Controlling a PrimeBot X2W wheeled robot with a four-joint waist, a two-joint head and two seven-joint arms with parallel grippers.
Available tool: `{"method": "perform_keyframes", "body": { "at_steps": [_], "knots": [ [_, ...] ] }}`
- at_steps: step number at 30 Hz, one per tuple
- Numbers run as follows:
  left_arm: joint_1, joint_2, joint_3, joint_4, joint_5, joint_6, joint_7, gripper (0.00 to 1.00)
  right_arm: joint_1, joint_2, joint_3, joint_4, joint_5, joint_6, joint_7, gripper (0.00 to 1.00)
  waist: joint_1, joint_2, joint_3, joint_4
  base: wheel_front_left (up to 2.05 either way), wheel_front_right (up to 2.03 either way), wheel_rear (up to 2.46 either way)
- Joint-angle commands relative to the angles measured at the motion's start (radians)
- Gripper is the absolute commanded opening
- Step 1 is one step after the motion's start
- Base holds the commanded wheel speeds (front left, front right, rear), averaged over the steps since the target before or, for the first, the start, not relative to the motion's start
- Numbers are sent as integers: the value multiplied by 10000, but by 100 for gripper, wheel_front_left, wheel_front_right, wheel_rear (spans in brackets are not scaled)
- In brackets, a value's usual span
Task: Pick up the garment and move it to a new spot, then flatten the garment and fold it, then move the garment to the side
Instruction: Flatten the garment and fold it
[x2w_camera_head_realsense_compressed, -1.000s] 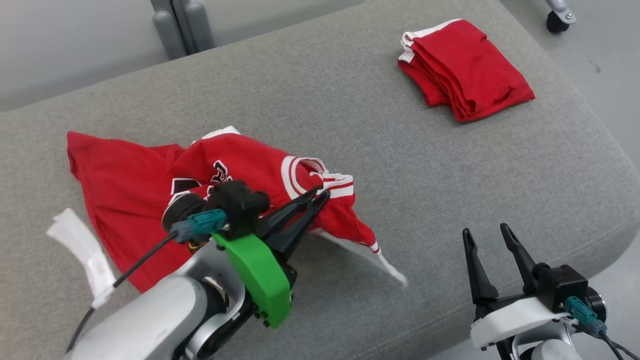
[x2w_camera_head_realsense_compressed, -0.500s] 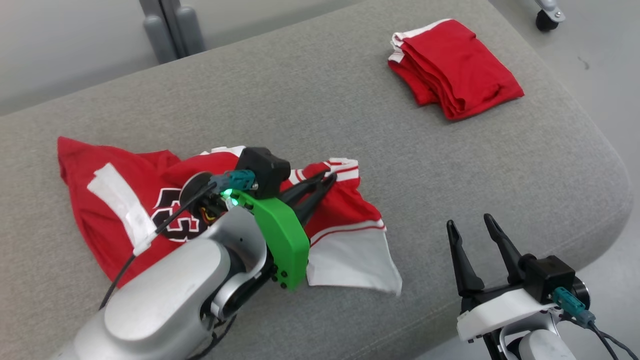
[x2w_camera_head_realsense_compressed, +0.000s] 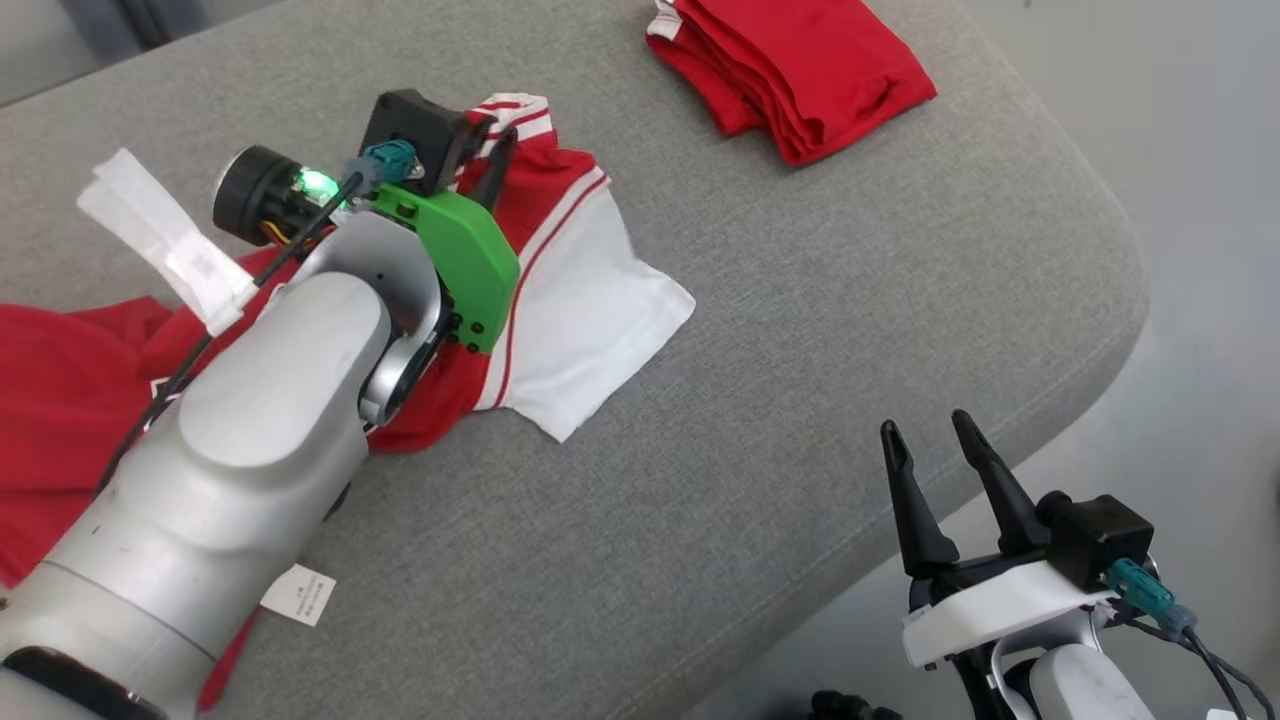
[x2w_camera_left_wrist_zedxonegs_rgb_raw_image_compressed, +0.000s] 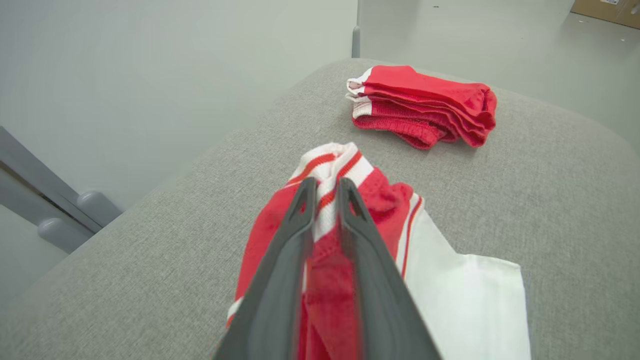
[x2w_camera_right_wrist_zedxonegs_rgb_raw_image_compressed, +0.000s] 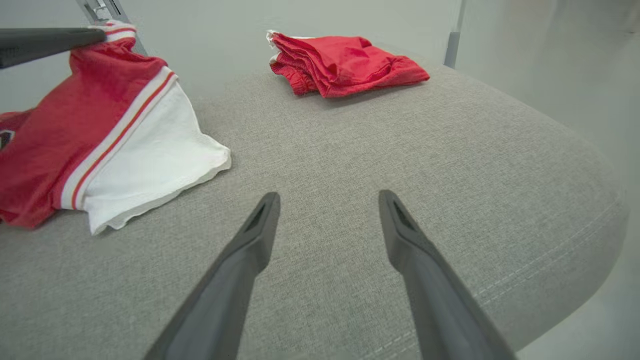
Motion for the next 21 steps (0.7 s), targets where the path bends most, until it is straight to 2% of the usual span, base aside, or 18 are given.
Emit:
{"method": "perform_keyframes", "body": {
  "at_steps": [1,3,5,10,14,21],
  "knots": [
    [-151,-102,66,335,85,21,-362,100,-2,15,12,32,52,-16,-31,100,0,-1,475,-398,0,0,0],
    [-371,-238,212,799,187,91,-1014,100,-78,15,-6,83,28,-16,-31,100,0,-1,416,-278,0,0,0],
    [-317,-469,254,1157,132,-29,-1519,100,-135,10,-123,73,-78,-16,-31,100,0,-1,293,-60,0,0,0],
    [-38,-908,559,1356,-19,-78,-2846,100,-187,0,-467,44,-505,-16,-29,100,0,-1,-153,697,0,0,0],
    [666,-1071,1153,840,-367,154,-3285,100,-148,0,-895,-41,-885,-16,-30,100,0,-1,-647,1444,0,0,0],
    [2775,-796,2530,-1115,25,874,-3359,100,-48,-4,-1566,-59,-1725,-16,-29,100,0,-1,-1733,2710,0,0,0]
  ]
}}
